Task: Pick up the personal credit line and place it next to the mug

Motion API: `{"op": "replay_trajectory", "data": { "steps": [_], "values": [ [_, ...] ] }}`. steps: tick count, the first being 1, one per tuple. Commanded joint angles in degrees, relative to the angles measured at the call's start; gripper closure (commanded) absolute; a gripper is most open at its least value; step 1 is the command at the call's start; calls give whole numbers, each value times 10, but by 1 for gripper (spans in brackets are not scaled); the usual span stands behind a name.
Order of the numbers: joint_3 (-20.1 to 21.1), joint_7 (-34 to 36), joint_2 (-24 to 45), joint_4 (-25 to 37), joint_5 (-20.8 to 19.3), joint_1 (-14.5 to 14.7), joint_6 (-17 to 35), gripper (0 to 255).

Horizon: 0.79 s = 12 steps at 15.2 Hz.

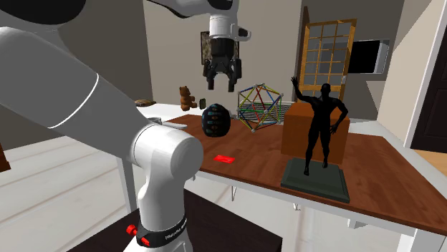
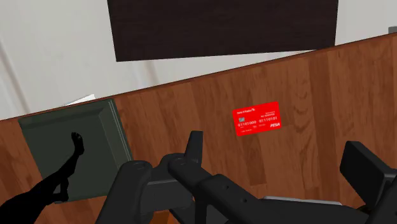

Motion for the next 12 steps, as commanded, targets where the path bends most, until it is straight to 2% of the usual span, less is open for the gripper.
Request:
{"op": "replay_trajectory", "data": {
  "steps": [1,12],
  "values": [
    [0,0,0,0,0,0,0,0],
    [16,261,139,-109,155,-78,154,0]
  ]
}}
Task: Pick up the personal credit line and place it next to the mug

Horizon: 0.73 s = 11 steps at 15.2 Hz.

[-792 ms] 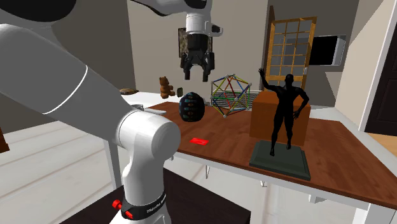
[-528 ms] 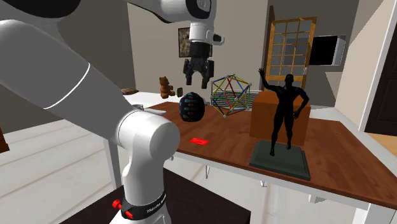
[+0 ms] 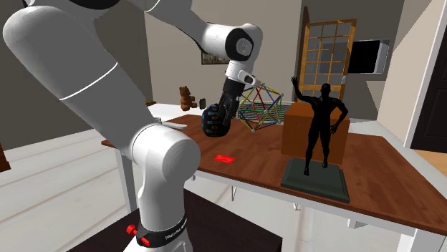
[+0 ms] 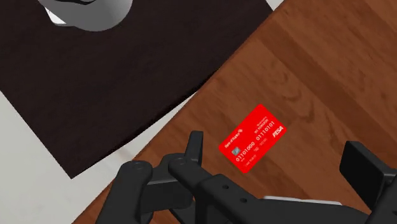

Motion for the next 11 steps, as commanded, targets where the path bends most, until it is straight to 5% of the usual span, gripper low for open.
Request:
{"op": "replay_trajectory", "data": {
  "steps": [1,11],
  "values": [
    [2,44,24,-23,33,-10,34,0],
    [2,177,168,-105,218,-26,216,0]
  ]
}}
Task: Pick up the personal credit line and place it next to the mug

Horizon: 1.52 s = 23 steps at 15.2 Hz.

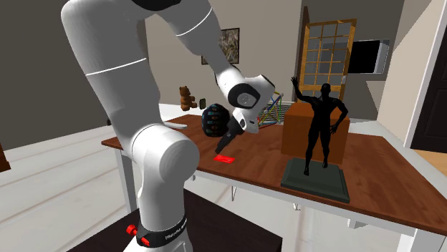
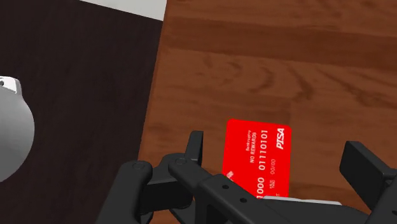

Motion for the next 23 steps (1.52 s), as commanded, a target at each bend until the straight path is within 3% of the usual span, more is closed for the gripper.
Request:
{"op": "replay_trajectory", "data": {
  "steps": [1,7,15,16,23],
  "values": [
    [1,3,10,-11,19,1,19,0],
    [18,-16,42,-30,60,23,72,0],
    [18,-16,42,-30,60,23,72,0],
    [18,-16,42,-30,60,23,72,255],
    [18,-16,42,-31,60,23,72,255]
  ]
}}
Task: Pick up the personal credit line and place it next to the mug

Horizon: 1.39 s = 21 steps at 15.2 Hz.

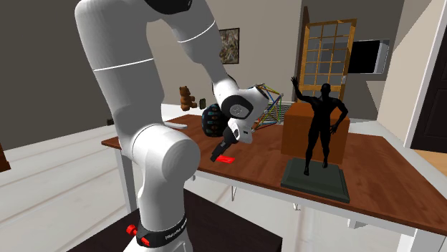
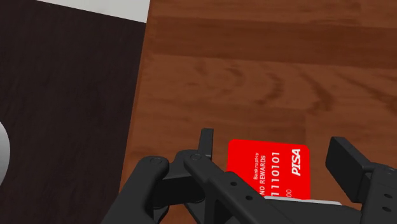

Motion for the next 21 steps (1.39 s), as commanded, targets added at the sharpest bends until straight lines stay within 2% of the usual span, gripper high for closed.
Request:
{"op": "replay_trajectory", "data": {
  "steps": [1,21],
  "values": [
    [1,0,2,-1,1,1,3,255],
    [-8,101,-118,50,-64,-17,-144,255]
  ]
}}
